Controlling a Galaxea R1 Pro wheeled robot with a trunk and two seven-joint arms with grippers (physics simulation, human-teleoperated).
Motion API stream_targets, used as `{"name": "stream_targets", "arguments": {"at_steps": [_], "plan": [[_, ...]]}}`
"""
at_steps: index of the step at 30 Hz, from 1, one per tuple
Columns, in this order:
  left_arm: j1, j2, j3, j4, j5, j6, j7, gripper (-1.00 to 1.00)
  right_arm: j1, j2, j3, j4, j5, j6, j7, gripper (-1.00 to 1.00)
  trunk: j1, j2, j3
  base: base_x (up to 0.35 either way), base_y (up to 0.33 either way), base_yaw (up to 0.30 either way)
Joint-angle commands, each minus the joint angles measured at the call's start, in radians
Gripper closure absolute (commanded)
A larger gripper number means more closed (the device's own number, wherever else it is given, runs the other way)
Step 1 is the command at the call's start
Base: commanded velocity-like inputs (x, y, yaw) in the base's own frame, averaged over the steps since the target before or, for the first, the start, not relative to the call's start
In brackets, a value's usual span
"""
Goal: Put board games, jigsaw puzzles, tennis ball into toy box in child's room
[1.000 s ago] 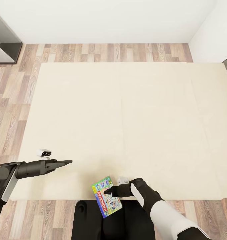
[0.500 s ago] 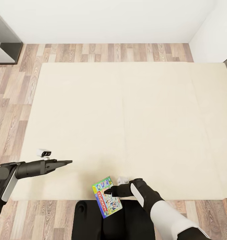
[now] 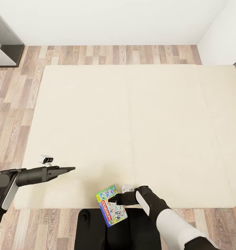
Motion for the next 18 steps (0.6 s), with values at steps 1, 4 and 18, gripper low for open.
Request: {"name": "stream_targets", "arguments": {"at_steps": [1,4,18], "plan": [[0.0,0.0,0.0,0.0,0.0,0.011,-0.004,-1.0,0.0,0.0,0.002,-0.001,-0.003,0.004,0.0,-1.0,0.001,-0.002,-0.001,0.0,0.072,0.0],[0.0,0.0,0.0,0.0,0.0,0.011,-0.004,-1.0,0.0,0.0,0.002,-0.001,-0.003,0.004,0.0,-1.0,0.001,-0.002,-0.001,0.0,0.05,0.0],[0.0,0.001,0.0,0.0,0.0,0.011,-0.004,-1.0,0.0,0.0,0.002,-0.005,-0.002,0.004,0.0,-1.0,0.001,-0.002,-0.001,0.0,0.006,0.0]]}}
